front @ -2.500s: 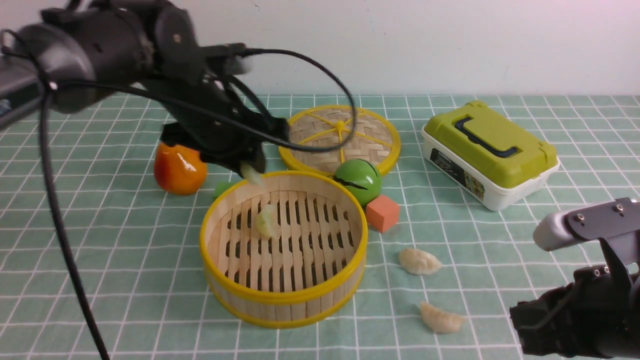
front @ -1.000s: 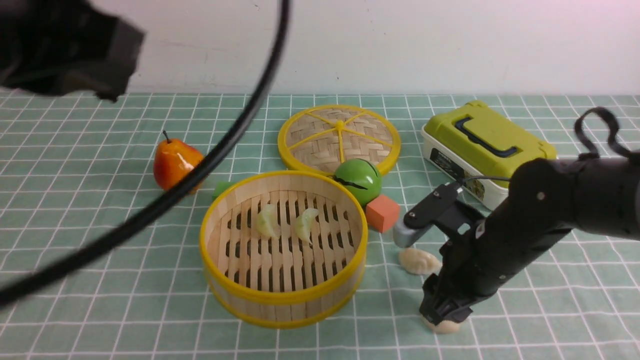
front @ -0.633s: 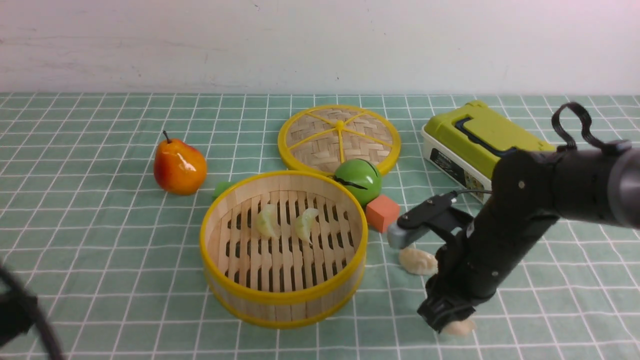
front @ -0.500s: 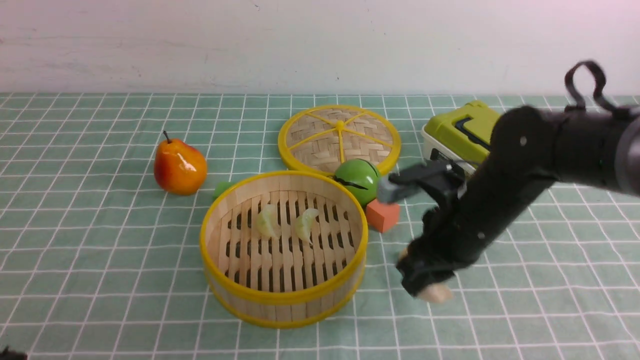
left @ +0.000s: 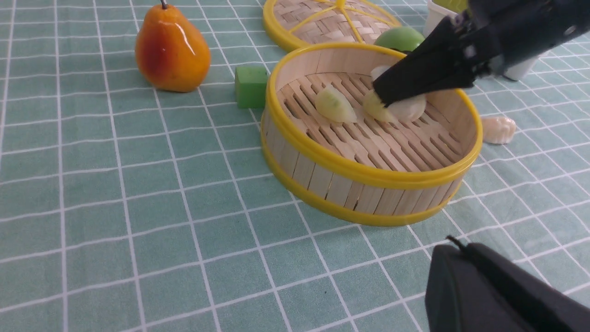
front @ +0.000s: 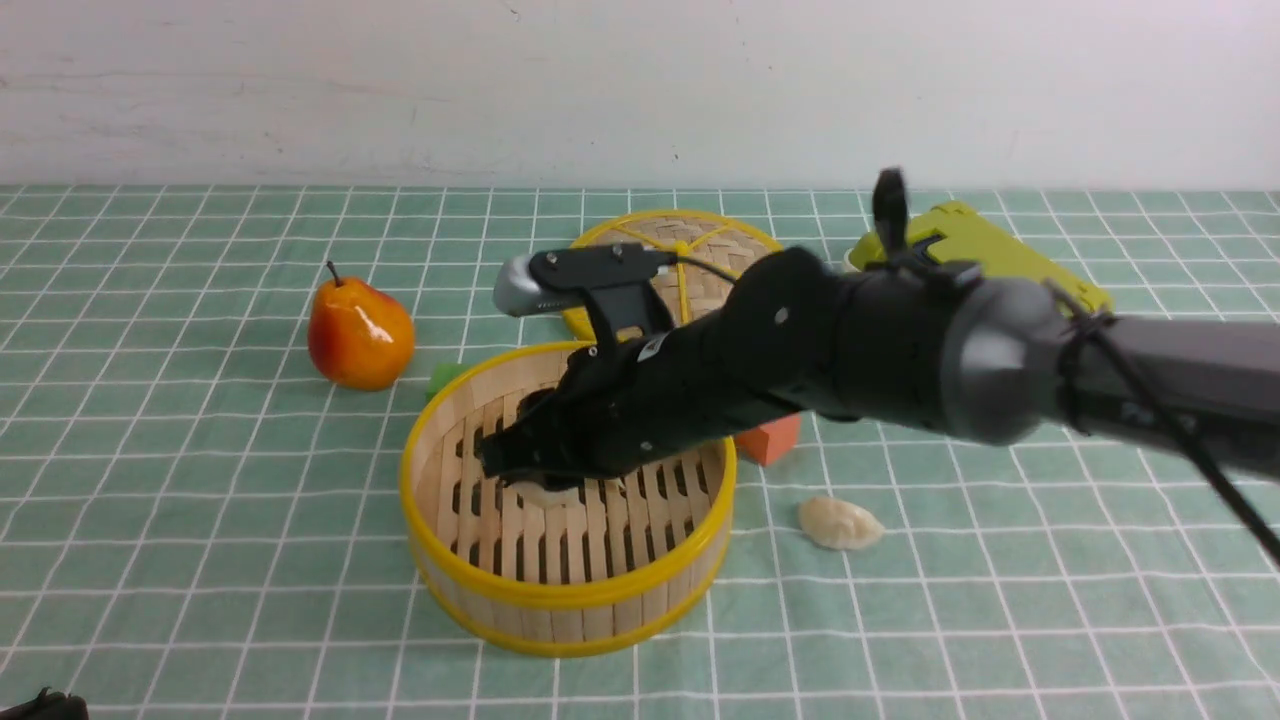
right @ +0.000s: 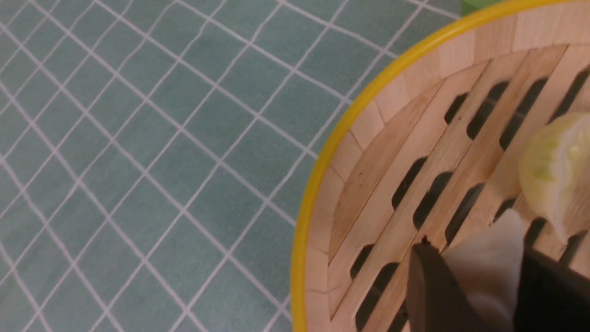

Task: Put the dumplings into the steamer on the table with the blue tablecloth.
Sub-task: 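Place the dumpling in the bamboo steamer basket with the right gripper, then reach for and grasp a dumpling lying on the table beside the steamer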

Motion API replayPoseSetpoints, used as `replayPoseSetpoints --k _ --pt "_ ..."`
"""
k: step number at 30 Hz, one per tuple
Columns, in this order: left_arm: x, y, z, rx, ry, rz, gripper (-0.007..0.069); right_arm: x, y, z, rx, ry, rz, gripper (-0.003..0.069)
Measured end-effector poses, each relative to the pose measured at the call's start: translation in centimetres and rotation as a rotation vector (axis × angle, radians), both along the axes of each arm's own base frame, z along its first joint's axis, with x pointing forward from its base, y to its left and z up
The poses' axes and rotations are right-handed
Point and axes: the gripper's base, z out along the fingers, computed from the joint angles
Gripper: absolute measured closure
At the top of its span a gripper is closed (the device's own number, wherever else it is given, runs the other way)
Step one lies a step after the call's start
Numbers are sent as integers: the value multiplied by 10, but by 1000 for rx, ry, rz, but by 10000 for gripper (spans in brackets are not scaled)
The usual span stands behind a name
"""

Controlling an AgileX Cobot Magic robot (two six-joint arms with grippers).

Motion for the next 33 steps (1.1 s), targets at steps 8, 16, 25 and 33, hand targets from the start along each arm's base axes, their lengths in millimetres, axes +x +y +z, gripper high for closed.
replayPoseSetpoints --k 8,16,25,33 --pt "0 0 0 5 4 2 638 5 5 -29 38 101 -69 438" --pt "0 0 0 8 2 3 638 6 1 -17 53 93 -64 214" --pt "0 0 -1 9 3 3 638 6 -85 78 -150 -139 143 193" --pt "0 1 0 26 -7 8 636 36 -165 16 -547 63 232 256"
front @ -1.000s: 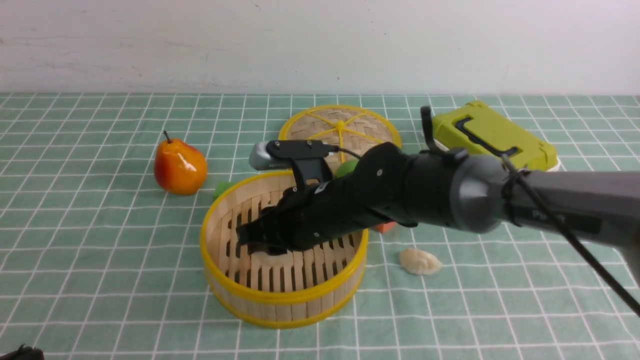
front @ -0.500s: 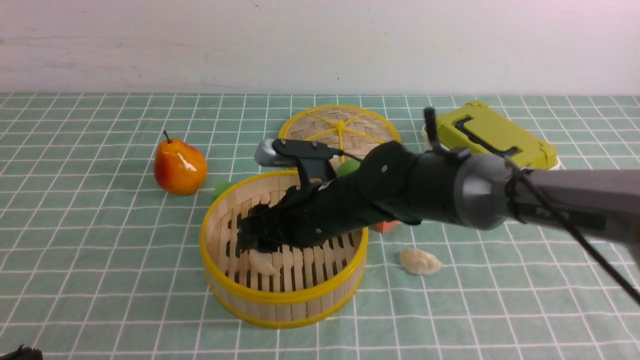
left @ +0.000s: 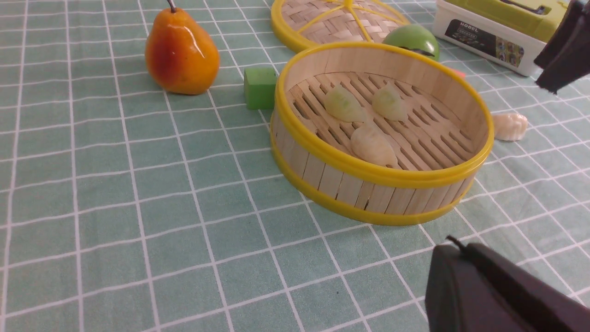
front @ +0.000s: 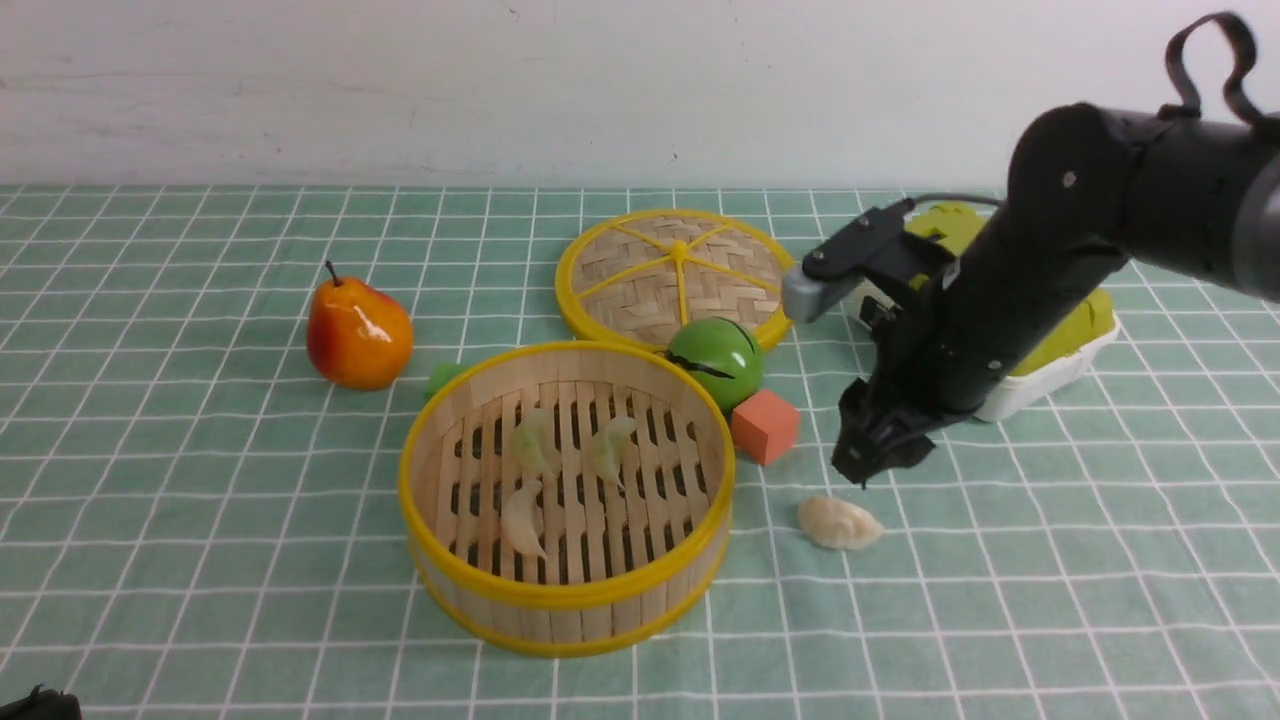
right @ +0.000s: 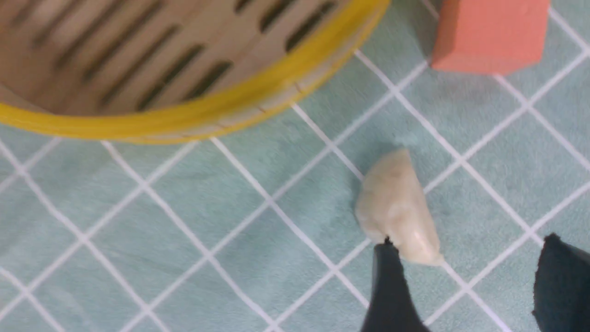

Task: Put the dumplings into the steamer on the table with the blue tablecloth.
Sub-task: 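Reach for and grasp a dumpling lying on the table beside the steamer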

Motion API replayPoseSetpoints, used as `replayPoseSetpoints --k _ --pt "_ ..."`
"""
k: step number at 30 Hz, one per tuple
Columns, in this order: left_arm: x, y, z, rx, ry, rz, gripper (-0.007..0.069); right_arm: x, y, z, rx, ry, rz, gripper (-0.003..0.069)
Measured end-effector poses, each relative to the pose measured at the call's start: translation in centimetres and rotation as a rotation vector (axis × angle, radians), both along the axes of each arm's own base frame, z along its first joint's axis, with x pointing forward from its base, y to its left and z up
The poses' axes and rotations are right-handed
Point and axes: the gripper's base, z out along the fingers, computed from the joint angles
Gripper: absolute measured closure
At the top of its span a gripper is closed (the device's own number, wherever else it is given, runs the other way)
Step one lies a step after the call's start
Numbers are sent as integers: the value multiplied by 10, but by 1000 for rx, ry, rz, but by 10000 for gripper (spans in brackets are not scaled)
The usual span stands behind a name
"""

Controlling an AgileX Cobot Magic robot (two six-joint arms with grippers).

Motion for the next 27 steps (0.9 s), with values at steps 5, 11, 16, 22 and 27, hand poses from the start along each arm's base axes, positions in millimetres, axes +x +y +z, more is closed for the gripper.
replayPoseSetpoints --k 5,11,16,22,27 --pt "0 0 0 2 -1 0 634 12 5 -37 10 31 -28 280" --pt "0 0 0 2 -2 0 632 15 12 -55 46 72 -53 410" --pt "0 0 0 2 -2 0 630 13 12 -53 37 105 -38 435" --pt "0 0 0 2 -2 0 624 11 14 -11 62 133 -62 435" --pt "0 0 0 2 -2 1 620 7 38 60 349 63 -124 435"
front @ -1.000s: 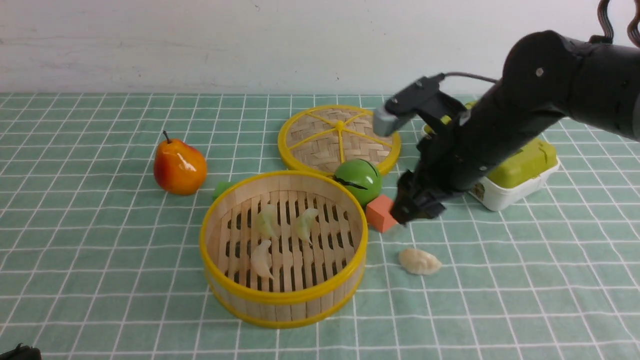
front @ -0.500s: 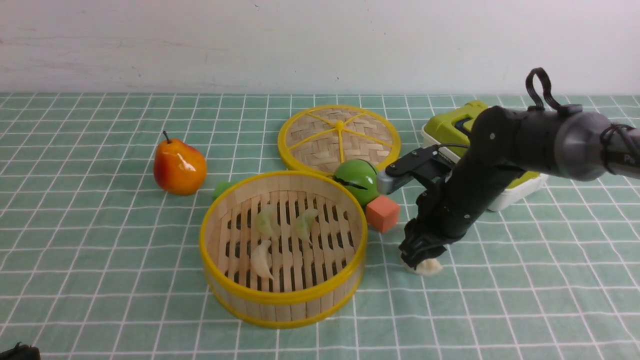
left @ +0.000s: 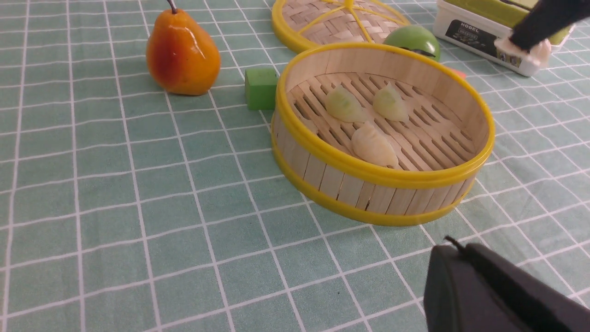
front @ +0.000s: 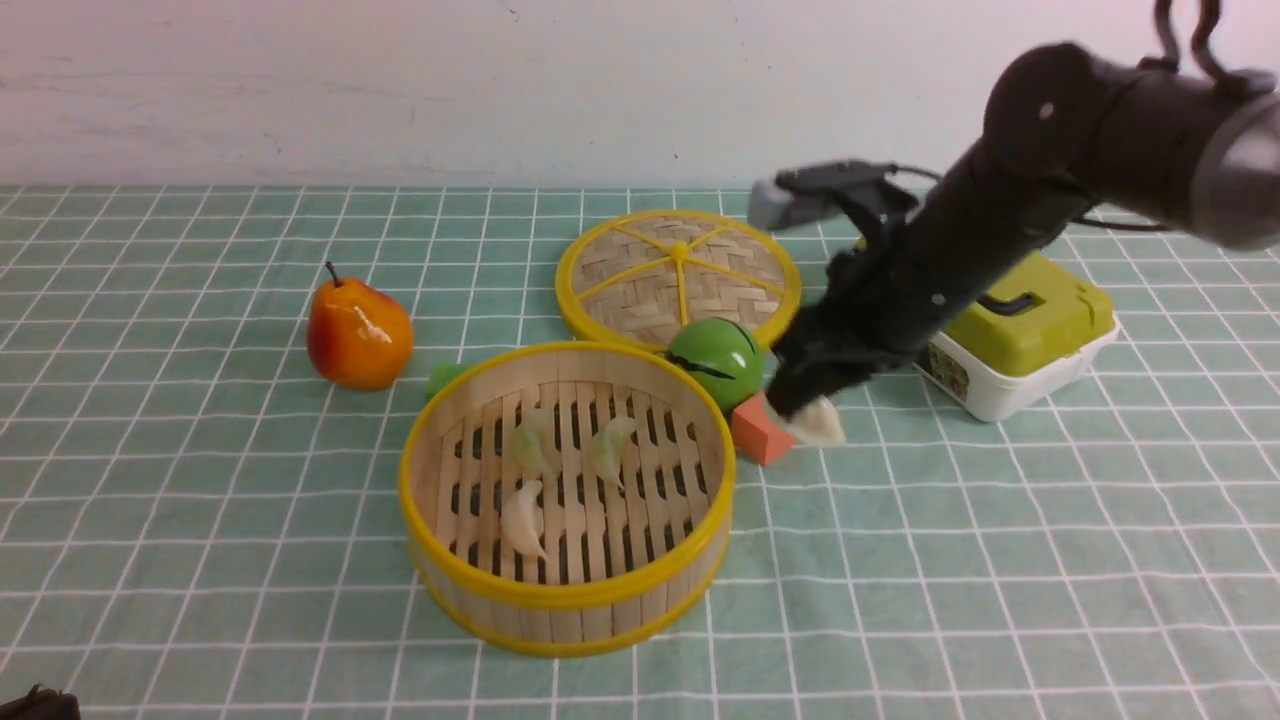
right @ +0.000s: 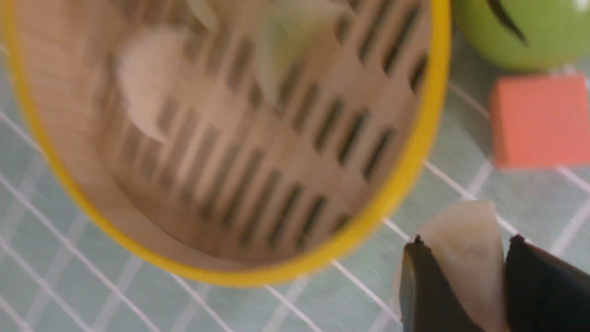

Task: Put the dumplings into the steamer on the table with the blue tablecloth.
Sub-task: 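Reach for and grasp a dumpling lying on the table beside the steamer, then place the dumpling in the bamboo steamer basket with the right gripper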

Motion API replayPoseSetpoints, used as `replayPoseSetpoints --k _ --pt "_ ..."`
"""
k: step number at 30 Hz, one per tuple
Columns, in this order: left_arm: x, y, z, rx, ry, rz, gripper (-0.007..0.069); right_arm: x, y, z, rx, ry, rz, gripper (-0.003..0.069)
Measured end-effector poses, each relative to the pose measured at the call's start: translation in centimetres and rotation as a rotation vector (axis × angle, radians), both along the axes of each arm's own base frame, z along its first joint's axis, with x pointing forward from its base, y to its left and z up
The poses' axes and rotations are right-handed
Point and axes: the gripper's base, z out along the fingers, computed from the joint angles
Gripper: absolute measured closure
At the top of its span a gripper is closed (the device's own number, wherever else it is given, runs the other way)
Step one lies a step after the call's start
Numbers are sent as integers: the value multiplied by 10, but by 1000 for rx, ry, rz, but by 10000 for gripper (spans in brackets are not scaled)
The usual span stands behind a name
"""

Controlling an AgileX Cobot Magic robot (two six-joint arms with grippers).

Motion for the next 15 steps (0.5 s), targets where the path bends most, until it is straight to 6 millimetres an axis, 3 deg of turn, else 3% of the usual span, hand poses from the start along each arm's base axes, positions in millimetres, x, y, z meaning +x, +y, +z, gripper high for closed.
replayPoseSetpoints --k 3,5,8,10,15 --pt "0 0 0 0 0 0 620 -9 27 10 136 7 25 435" --pt "0 0 0 0 0 0 619 -13 48 1 173 18 55 435" --pt "0 0 0 0 0 0 617 -14 69 -23 161 45 72 435" --pt "0 0 0 0 0 0 615 -10 84 -56 115 75 56 435" --pt "0 0 0 0 0 0 608 -4 87 -90 61 131 7 420"
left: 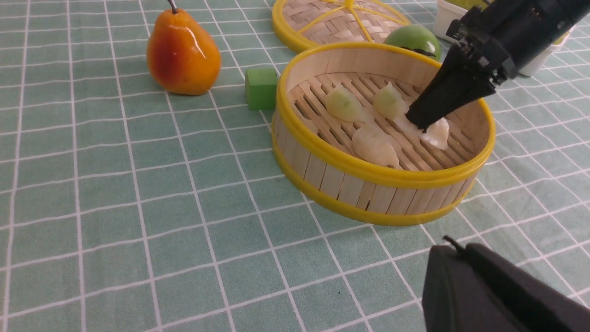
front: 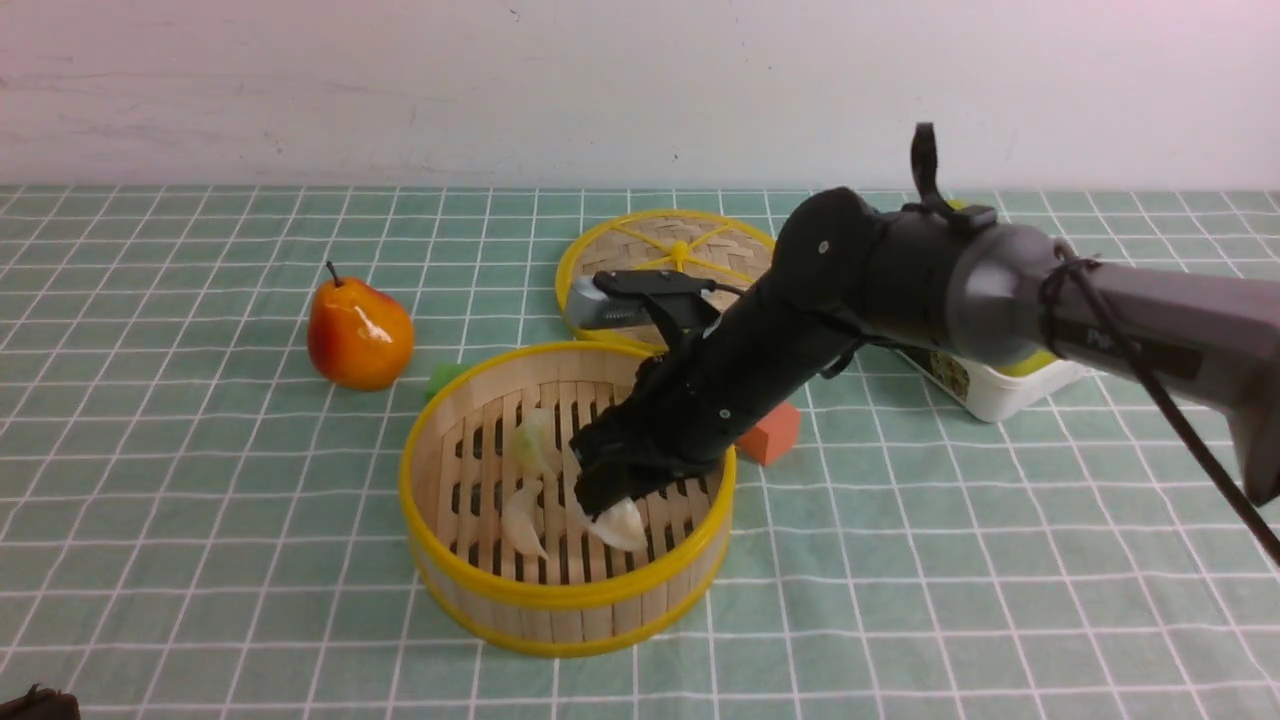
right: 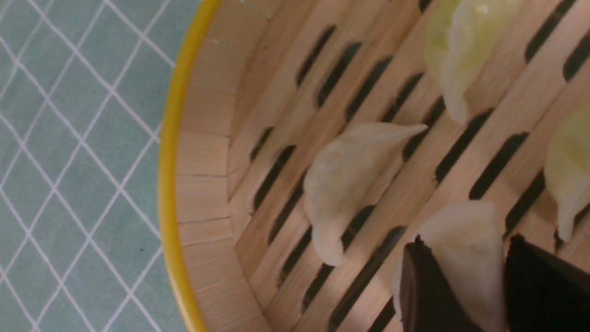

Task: Put the dumplings into the steamer on the table with the blue tablecloth.
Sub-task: 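Place the dumpling in the bamboo steamer basket with the right gripper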

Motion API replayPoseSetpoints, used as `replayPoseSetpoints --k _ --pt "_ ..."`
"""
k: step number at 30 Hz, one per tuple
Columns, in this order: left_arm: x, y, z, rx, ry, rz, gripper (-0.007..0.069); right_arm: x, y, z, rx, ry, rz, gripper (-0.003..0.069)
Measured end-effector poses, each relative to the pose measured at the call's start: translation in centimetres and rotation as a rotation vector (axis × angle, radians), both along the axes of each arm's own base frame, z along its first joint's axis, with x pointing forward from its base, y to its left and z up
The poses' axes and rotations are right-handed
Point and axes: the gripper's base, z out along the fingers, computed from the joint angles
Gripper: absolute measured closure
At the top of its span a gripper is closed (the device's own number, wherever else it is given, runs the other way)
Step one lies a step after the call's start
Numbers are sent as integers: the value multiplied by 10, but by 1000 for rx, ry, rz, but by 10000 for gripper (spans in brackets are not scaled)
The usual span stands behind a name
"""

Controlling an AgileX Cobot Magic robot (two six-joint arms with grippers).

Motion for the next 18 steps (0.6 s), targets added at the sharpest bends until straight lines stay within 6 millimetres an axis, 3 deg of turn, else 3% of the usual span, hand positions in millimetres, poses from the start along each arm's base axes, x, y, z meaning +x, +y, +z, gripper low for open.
replayPoseSetpoints --k 6,8,10,11,13,14,15,16,17,18 --pt "0 0 0 3 -2 1 604 1 -1 4 5 5 -16 309" --pt "0 0 0 3 -2 1 600 1 -7 24 12 -14 3 309" --pt "0 0 0 4 0 1 596 -2 -22 58 5 -61 26 365" --pt "0 0 0 4 0 1 596 -3 -22 62 4 -68 31 373" --pt "0 0 0 4 2 2 594 -15 -47 113 -16 -160 47 488" --pt "0 0 0 5 2 2 591 -26 -61 141 -40 -214 58 555" --pt "0 0 0 6 2 2 590 -32 -67 154 -52 -248 57 589" --pt "0 0 0 6 2 2 588 -50 -83 183 -84 -315 57 648" --pt "0 0 0 6 2 2 588 -52 -85 188 -87 -328 54 653" --pt "0 0 0 6 2 2 587 -72 -98 213 -115 -396 39 673"
